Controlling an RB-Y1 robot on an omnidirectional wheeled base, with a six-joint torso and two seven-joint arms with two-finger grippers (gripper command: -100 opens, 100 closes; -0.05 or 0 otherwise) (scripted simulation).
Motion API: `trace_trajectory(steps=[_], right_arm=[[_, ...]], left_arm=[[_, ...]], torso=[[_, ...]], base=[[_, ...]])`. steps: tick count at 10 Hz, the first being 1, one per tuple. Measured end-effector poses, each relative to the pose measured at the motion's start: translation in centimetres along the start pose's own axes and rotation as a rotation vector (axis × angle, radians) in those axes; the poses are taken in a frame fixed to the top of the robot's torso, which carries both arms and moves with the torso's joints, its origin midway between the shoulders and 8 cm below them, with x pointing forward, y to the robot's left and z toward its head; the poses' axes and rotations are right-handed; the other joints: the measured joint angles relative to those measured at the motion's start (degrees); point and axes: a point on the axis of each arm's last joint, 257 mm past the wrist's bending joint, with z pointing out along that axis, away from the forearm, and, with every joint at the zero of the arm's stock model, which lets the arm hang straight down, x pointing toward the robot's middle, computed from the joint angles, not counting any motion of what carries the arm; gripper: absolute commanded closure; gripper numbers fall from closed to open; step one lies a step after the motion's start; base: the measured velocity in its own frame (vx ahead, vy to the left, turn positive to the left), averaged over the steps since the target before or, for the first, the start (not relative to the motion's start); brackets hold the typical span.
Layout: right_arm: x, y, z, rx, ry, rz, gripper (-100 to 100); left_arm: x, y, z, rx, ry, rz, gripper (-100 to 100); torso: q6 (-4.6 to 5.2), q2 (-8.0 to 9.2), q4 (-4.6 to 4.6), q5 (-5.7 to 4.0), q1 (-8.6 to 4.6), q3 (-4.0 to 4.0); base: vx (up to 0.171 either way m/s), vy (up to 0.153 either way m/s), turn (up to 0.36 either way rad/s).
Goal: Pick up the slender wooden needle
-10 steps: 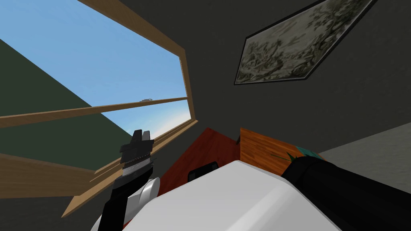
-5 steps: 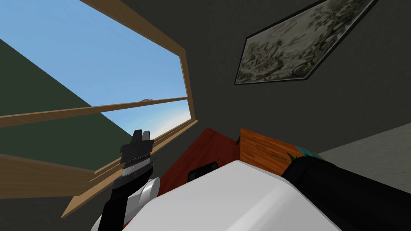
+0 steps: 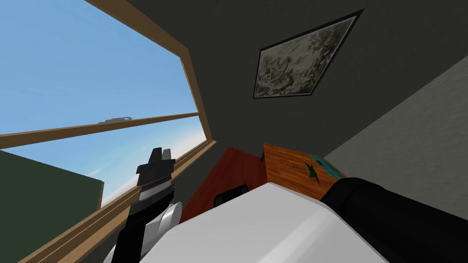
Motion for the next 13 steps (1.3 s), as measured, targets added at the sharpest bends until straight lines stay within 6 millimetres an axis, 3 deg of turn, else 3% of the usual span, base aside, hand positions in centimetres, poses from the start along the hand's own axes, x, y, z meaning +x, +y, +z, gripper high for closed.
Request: trace_trajectory(steps=[3,5,7,13], right_arm=[[-0.2,0.0,-0.1,-0.006,-0.001,-0.078,100],[-2.5,0.0,-0.1,-0.02,-0.03,-0.117,100],[-2.4,-0.1,0.0,-0.023,-0.028,-0.17,100],[-5.5,-0.2,0.2,-0.043,-0.055,-0.299,100]], left_arm=[[0.0,0.0,0.0,0.0,0.0,0.0,0],[0.0,0.0,0.0,0.0,0.0,0.0,0],[0.0,0.0,0.0,0.0,0.0,0.0,0],[0.0,0.0,0.0,0.0,0.0,0.0,0]], torso=[[-0.05,0.54,0.11,0.03,0.13,0.31],[0.04,0.07,-0.01,0.01,0.03,0.03],[-0.07,0.4,0.08,0.02,0.1,0.23],[-0.04,0.23,0.02,0.05,0.05,0.13]], base=[[0.032,-0.014,-0.11],[0.116,-0.019,-0.352],[0.002,0.0,0.034],[0.097,-0.015,-0.327]])
